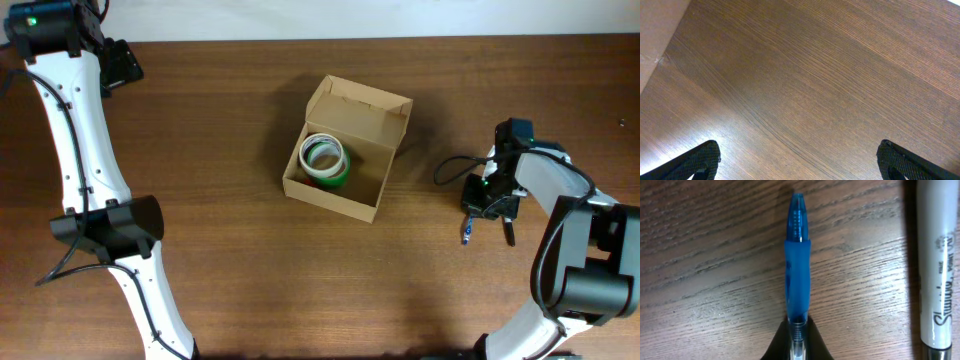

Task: Pack container
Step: 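Release the cutter and grasp the blue pen with the right gripper, then carry the blue pen with the right gripper and lower it into the box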

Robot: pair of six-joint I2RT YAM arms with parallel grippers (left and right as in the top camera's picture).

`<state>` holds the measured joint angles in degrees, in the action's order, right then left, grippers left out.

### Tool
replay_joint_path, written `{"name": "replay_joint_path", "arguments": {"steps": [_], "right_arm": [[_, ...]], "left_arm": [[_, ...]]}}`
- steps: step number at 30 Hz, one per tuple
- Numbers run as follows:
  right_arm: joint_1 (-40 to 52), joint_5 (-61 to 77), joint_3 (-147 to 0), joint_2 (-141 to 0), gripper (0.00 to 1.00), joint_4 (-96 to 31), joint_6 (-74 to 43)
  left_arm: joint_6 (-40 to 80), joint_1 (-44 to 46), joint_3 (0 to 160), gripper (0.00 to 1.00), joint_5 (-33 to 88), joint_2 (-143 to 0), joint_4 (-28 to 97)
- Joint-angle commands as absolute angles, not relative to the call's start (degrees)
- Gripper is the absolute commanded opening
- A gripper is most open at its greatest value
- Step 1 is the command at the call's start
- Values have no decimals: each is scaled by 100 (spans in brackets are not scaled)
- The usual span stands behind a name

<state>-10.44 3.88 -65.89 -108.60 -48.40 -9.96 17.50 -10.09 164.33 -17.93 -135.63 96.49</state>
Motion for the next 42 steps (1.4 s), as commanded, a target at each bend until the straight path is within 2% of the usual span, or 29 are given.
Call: {"name": "replay_joint_path", "arguments": {"steps": [1,9,16,21,25,29,33,42], "right_arm": [[-1004,517,-6517,-11201,4,-4746,-991],[-1004,919,-7290,-10906,4,-5188,-928],[-878,1243,-9688,-10460,4,-6648,-414],[-276,1249,-11662,-10449,4,-7771,679],[760,1240,-12608,-10449,4,-8344,1417],[2099,475,-12682,-10516,4,-8394,2112],[3039,-307,-12567,-10820,4,-8374,2576],[3503,-110,-12130,-11793,4,-8099,2630]], "left_arm": [[1684,-1028,16413,100,-1774,-13343,9666],[1684,-1028,16413,100,-1774,-13343,9666],[1684,-1028,16413,100,-1774,-13343,9666],[1684,-1028,16413,100,-1772,-13343,9666],[1684,-1028,16413,100,-1772,-13343,9666],[1684,-1028,16413,100,-1772,-13343,9666],[1684,-1028,16413,100,-1772,-13343,9666],[1684,-1028,16413,100,-1774,-13343,9666]]}}
